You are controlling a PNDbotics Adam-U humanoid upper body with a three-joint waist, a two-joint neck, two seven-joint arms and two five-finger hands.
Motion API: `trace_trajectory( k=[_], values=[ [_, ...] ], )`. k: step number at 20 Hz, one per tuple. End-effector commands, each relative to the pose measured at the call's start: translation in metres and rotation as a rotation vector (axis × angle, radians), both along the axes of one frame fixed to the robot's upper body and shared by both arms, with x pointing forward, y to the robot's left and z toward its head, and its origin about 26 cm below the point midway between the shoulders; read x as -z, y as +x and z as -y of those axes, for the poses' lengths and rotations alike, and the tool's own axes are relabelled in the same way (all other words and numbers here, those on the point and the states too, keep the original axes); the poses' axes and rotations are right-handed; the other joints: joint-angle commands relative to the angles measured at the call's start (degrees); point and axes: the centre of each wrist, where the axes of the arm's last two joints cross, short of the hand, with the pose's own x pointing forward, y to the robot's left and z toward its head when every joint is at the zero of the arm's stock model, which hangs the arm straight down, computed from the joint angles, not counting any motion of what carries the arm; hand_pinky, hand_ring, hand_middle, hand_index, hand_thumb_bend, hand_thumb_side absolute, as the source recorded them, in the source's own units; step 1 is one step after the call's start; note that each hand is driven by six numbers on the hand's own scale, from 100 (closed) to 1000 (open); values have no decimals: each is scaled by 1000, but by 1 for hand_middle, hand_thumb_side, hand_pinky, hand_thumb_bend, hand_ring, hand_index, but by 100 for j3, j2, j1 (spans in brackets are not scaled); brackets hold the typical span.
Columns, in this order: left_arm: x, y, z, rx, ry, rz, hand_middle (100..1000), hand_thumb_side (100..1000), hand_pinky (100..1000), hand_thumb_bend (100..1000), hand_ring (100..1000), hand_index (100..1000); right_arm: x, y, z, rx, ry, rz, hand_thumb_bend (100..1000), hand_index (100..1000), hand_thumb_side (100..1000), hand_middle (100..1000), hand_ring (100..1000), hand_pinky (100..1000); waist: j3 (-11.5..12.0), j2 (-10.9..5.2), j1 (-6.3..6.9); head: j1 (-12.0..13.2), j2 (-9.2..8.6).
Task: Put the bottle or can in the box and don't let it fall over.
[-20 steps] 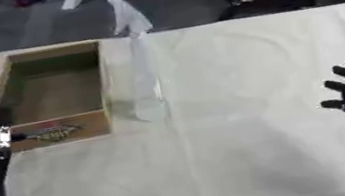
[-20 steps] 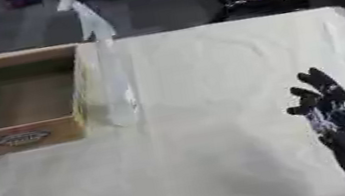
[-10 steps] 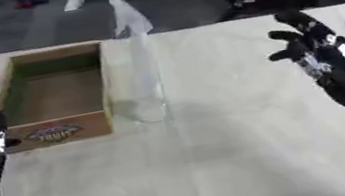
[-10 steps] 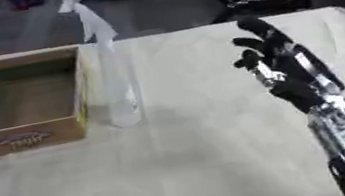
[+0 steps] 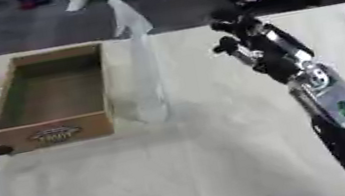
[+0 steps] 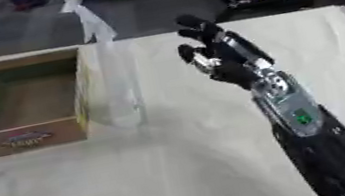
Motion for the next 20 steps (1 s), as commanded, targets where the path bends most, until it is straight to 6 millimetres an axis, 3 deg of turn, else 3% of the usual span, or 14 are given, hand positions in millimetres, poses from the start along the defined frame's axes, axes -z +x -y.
trace_trajectory(
  k=[1, 9, 20],
  values=[
    [-12, 2, 4, 21, 3, 39, 898, 720, 576, 400, 1000, 863, -2, 12, -7, 18, -25, 21, 278, 1000, 539, 1000, 1000, 778, 63, -34, 36, -107, -97],
    [-13, 3, 7, 39, 7, 44, 898, 720, 576, 400, 1000, 863, -2, 29, -26, 63, -69, 63, 295, 1000, 544, 1000, 1000, 809, 340, 21, 34, -299, -135],
    [-16, 6, 11, 65, 12, 49, 898, 721, 576, 400, 1000, 863, -16, 40, -37, 93, -79, 118, 290, 1000, 545, 1000, 1000, 817, 626, 92, -30, -540, -261]
  ],
)
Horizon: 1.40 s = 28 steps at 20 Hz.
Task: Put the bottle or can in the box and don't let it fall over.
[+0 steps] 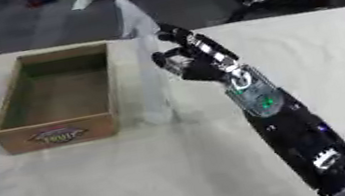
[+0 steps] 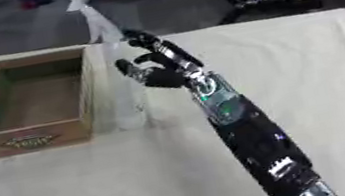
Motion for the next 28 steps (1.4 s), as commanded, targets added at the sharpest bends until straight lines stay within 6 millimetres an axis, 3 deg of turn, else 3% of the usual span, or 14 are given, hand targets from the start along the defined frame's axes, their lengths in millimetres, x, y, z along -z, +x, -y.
trace_trajectory(
  k=[1, 10, 20, 28],
  values=[
    [-11, 2, 3, 21, 10, 37, 898, 721, 576, 401, 1000, 863, -18, 5, 0, 10, 1, 49, 290, 1000, 546, 1000, 1000, 817, 50, -26, 8, -82, -89],
    [-14, 4, 6, 37, 14, 47, 899, 720, 576, 402, 1000, 864, -41, 10, -3, -1, 20, 103, 286, 1000, 548, 1000, 1000, 814, 313, 38, -81, -333, -215],
    [-15, 5, 7, 43, 16, 47, 899, 720, 576, 403, 1000, 864, -63, 12, -8, -47, 32, 148, 269, 1000, 541, 985, 988, 791, 430, 47, -136, -468, -270],
    [-15, 5, 6, 40, 16, 47, 899, 720, 577, 402, 1000, 864, -60, 13, -2, -31, 11, 134, 198, 1000, 484, 963, 966, 775, 424, 45, -145, -487, -299]
  ],
)
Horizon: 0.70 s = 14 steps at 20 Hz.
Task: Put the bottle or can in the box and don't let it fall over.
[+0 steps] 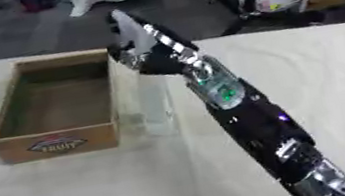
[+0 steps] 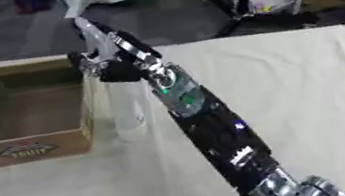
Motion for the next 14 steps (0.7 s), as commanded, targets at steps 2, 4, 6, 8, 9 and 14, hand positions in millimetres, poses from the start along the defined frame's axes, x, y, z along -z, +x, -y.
trace_trajectory(
  k=[2, 4, 6, 8, 9, 14],
  values=[
    [-9, 1, 0, 6, 8, 33, 899, 720, 577, 403, 1000, 864, -11, 4, 12, 34, -25, 30, 190, 1000, 479, 961, 964, 776, -17, -55, 41, -27, -89],
    [-9, 1, 0, 5, 8, 33, 899, 720, 577, 403, 1000, 864, -9, 5, 15, 44, -41, 29, 188, 1000, 477, 959, 964, 776, -26, -54, 46, -35, -94],
    [-9, 1, 0, 5, 9, 33, 899, 720, 577, 403, 1000, 865, -8, 6, 17, 49, -56, 27, 177, 1000, 475, 958, 963, 776, -31, -52, 52, -47, -93],
    [-9, 1, 0, 5, 10, 34, 899, 720, 577, 403, 1000, 865, -6, 7, 18, 49, -71, 25, 163, 1000, 463, 955, 962, 775, -31, -49, 56, -61, -95],
    [-9, 1, 0, 5, 10, 34, 899, 720, 577, 403, 1000, 865, -6, 8, 19, 48, -77, 25, 155, 1000, 455, 953, 961, 775, -31, -48, 58, -66, -95],
    [-9, 1, 0, 5, 10, 34, 898, 721, 577, 400, 1000, 865, -7, 8, 20, 36, -83, 26, 100, 1000, 375, 881, 918, 761, -28, -49, 67, -74, -97]
  ],
)
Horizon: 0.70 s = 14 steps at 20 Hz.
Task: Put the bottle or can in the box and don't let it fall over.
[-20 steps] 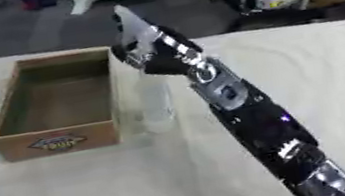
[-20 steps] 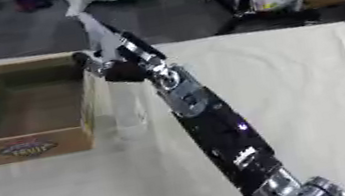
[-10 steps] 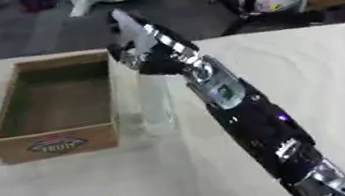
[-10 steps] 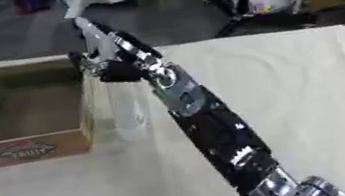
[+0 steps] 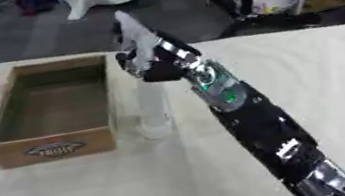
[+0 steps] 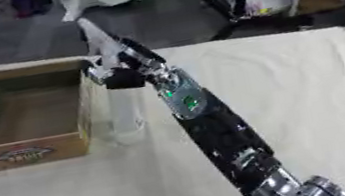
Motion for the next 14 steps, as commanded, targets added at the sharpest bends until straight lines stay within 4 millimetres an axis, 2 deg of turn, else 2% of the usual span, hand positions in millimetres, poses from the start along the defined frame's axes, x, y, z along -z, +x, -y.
trace_trajectory(
  k=[1, 5, 9, 14],
  values=[
    [-9, 1, 0, 5, 9, 33, 898, 722, 577, 399, 1000, 865, -17, 3, 7, 3, -3, 37, 100, 975, 372, 855, 897, 755, 2, -53, 62, -27, -50],
    [-9, 1, 0, 6, 8, 32, 898, 723, 577, 399, 1000, 865, -18, 3, 6, 6, 23, 29, 100, 900, 317, 788, 870, 743, 10, -57, 59, -32, -64],
    [-9, 1, 0, 5, 7, 33, 898, 723, 578, 398, 1000, 865, -19, 3, 5, 12, 43, 30, 100, 826, 301, 719, 850, 735, 19, -62, 51, -27, -71],
    [-9, 1, 0, 5, 7, 33, 898, 723, 578, 398, 1000, 865, -20, 2, 5, 24, 60, 35, 100, 724, 240, 598, 822, 727, 26, -65, 47, -26, -83]
  ],
)
